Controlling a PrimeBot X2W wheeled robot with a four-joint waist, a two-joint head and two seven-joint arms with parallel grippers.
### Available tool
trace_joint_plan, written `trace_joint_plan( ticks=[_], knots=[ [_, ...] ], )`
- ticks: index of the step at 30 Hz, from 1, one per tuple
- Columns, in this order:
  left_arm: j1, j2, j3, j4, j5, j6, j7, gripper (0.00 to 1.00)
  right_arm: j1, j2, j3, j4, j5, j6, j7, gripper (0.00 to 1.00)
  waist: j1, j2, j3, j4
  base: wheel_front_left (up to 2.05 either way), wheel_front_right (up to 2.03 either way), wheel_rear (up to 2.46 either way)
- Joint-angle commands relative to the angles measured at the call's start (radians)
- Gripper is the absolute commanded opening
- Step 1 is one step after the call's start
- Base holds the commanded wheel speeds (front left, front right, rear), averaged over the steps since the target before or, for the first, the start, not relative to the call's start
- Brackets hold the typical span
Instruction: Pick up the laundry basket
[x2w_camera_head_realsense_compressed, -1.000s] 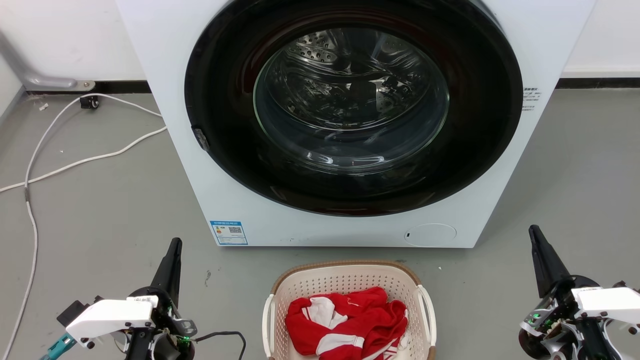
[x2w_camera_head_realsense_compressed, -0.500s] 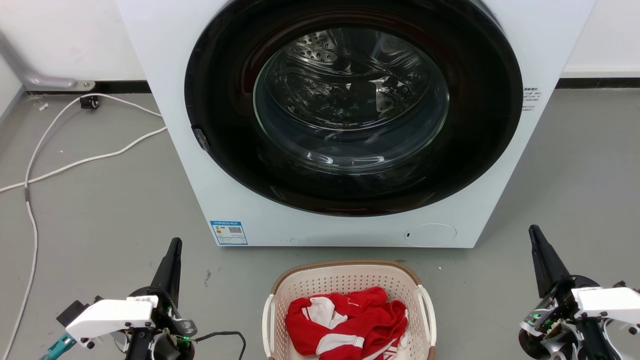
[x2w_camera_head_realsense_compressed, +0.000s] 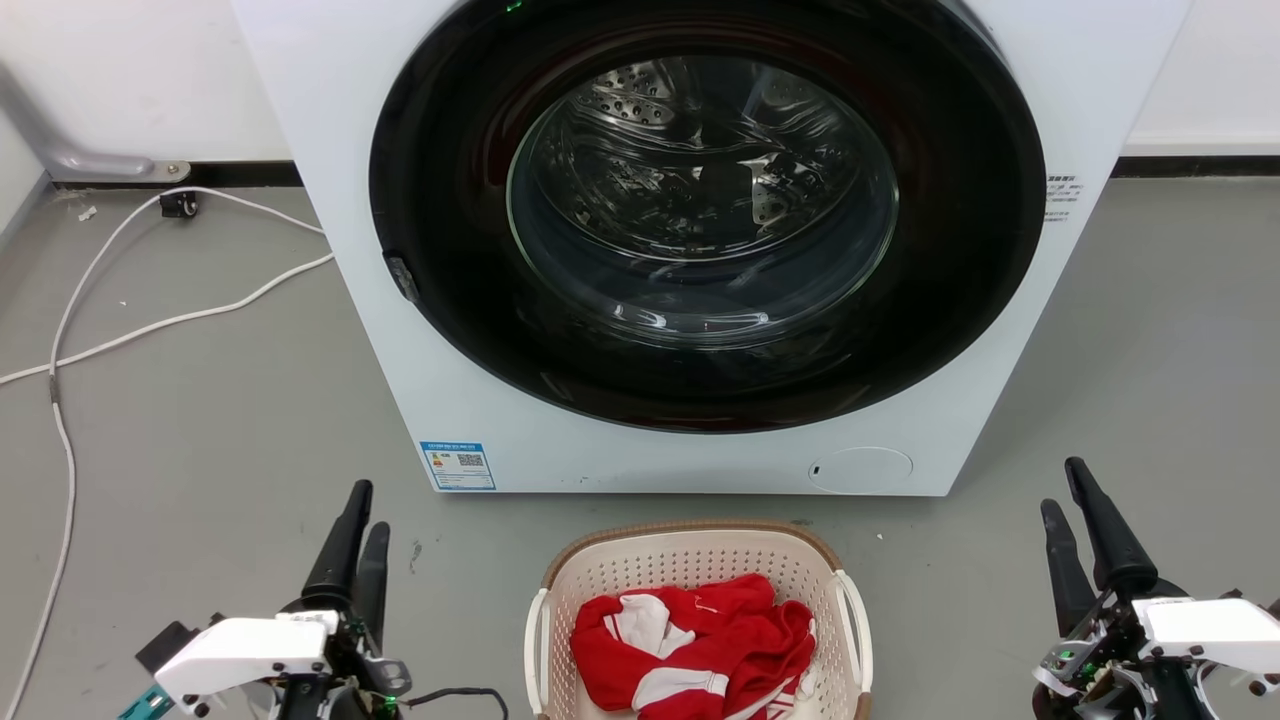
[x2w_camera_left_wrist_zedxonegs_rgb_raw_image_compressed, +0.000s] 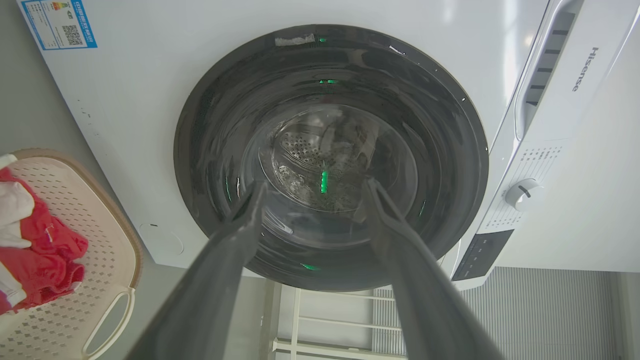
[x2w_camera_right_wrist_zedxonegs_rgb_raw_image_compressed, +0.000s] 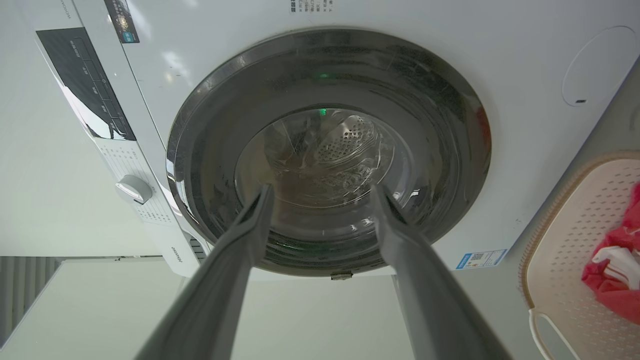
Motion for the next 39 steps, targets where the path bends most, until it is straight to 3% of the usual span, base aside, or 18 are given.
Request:
trace_joint_plan(
  ticks=[1, 11, 23, 25, 39],
  knots=[
    [-0.021, 0.002, -0.014, -0.022, 0.003, -0.001, -0.012, 1.0, -0.006, -0.001, 0.006, -0.026, -0.008, 0.0, -0.011, 1.0, 0.0, 0.0, 0.0, 0.001, 0.0, 0.0, 0.0],
    [-0.02, 0.003, -0.051, -0.054, 0.14, -0.001, -0.062, 1.0, 0.018, -0.001, 0.02, -0.059, -0.106, 0.0, -0.058, 1.0, 0.0, 0.0, -0.004, 0.004, 0.0, 0.0, 0.0],
    [-0.015, 0.002, -0.078, -0.089, 0.395, -0.002, -0.108, 1.0, 0.042, -0.001, 0.024, -0.098, -0.427, 0.0, -0.104, 1.0, 0.0, 0.0, -0.008, 0.009, 0.0, 0.0, 0.0],
    [-0.016, 0.002, -0.091, -0.09, 0.465, -0.002, -0.119, 1.0, 0.047, -0.001, 0.02, -0.113, -0.527, 0.0, -0.116, 1.0, 0.0, 0.0, -0.01, 0.011, 0.0, 0.0, 0.0],
    [-0.025, 0.002, -0.128, -0.103, 0.752, 0.027, -0.166, 1.0, 0.071, 0.0, 0.025, -0.143, -0.826, 0.0, -0.159, 1.0, 0.0, 0.0, -0.011, 0.015, 0.0, 0.0, 0.0]
  ],
)
